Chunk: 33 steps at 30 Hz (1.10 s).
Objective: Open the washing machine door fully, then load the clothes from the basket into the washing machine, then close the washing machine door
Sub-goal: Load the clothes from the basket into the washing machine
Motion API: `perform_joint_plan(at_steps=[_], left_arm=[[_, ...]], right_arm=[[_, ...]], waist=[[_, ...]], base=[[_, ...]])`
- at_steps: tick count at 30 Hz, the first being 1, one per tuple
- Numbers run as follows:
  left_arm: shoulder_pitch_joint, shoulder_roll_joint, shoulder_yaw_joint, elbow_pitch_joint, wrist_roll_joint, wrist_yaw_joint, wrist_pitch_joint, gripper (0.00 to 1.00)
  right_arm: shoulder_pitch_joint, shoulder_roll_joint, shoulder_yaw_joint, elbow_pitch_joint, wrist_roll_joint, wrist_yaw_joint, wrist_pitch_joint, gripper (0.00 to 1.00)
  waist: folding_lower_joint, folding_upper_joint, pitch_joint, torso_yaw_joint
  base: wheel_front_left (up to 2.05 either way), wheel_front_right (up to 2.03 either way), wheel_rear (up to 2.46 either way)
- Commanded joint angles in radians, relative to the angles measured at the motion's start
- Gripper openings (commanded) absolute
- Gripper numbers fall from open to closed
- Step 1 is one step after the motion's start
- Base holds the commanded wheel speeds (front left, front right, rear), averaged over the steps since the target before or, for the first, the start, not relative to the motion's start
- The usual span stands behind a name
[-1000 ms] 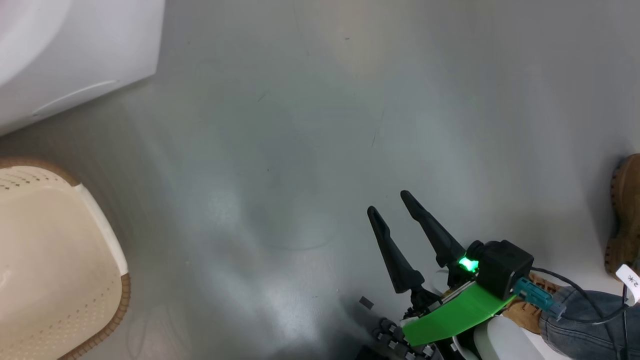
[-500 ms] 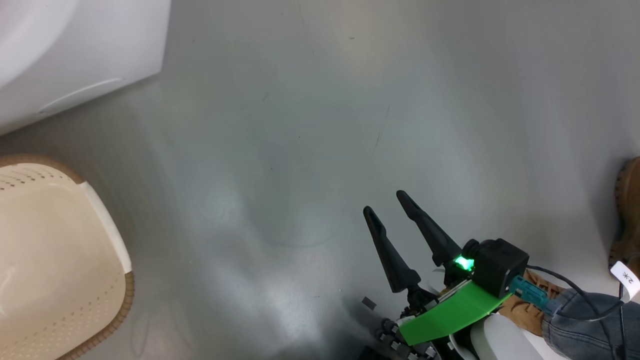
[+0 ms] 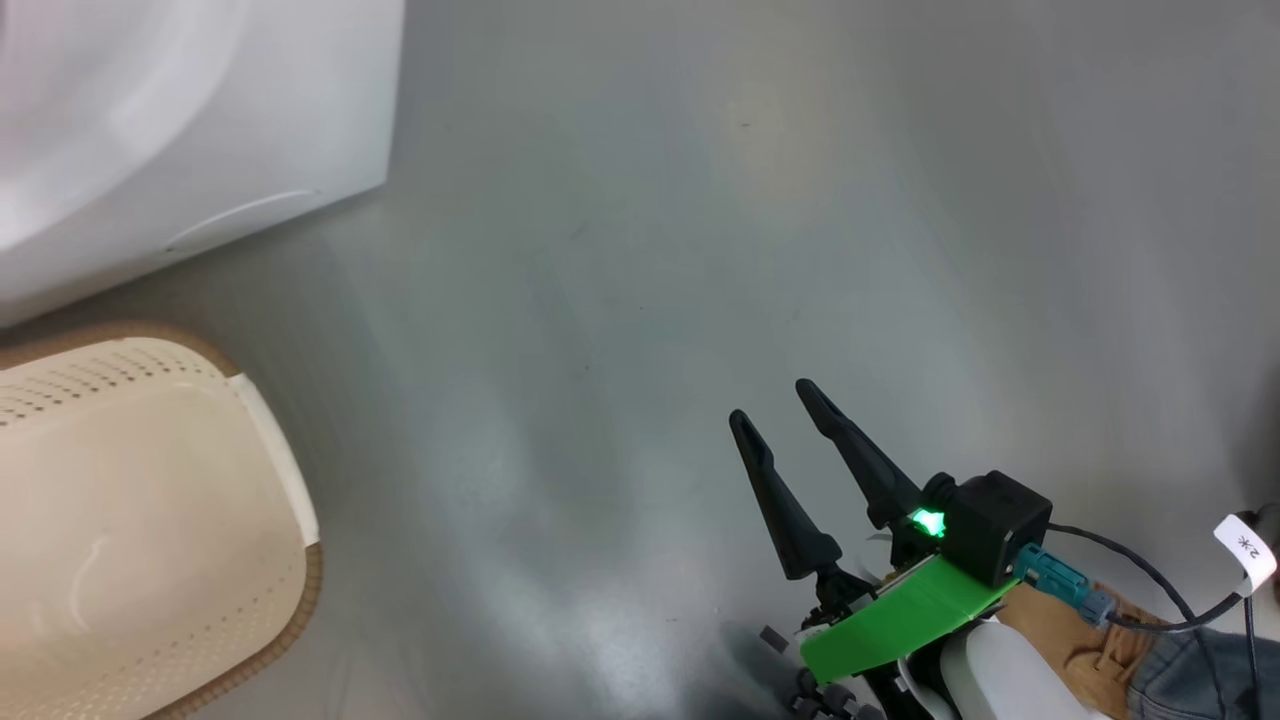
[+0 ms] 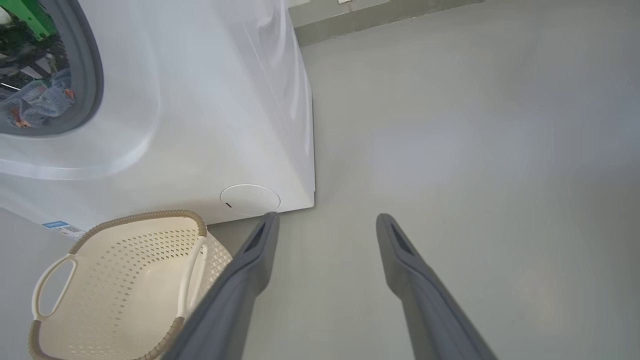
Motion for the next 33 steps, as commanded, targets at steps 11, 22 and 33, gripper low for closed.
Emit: perform_joint_plan(at_steps=[11,22,33], left_arm=[[0.096,-0.044,-0.010,0.004,-0.035,-0.008,-0.042,1.00],[0.196,-0.112,-0.008,-0.029,-0.079,-0.050,-0.075,1.00],[0.373,-0.195,-0.034,-0.198,-0.093,-0.079,-0.084,1.00]], right_arm=[[-0.026,-0.009,-0.016,0.000,-0.045,0.002,-0.005,1.00],[-0.046,-0.009,-0.060,0.026,-0.097,0.002,-0.005,1.00],[-0.061,-0.009,-0.115,0.042,-0.153,0.002,-0.005,1.00]], waist=[[0.0000,0.0000,-0.061,0.100],[0.0000,0.0000,-0.104,0.210],[0.0000,0.0000,-0.125,0.325]], base=[[0.00,0.00,0.00],[0.00,0.00,0.00],[0.00,0.00,0.00]])
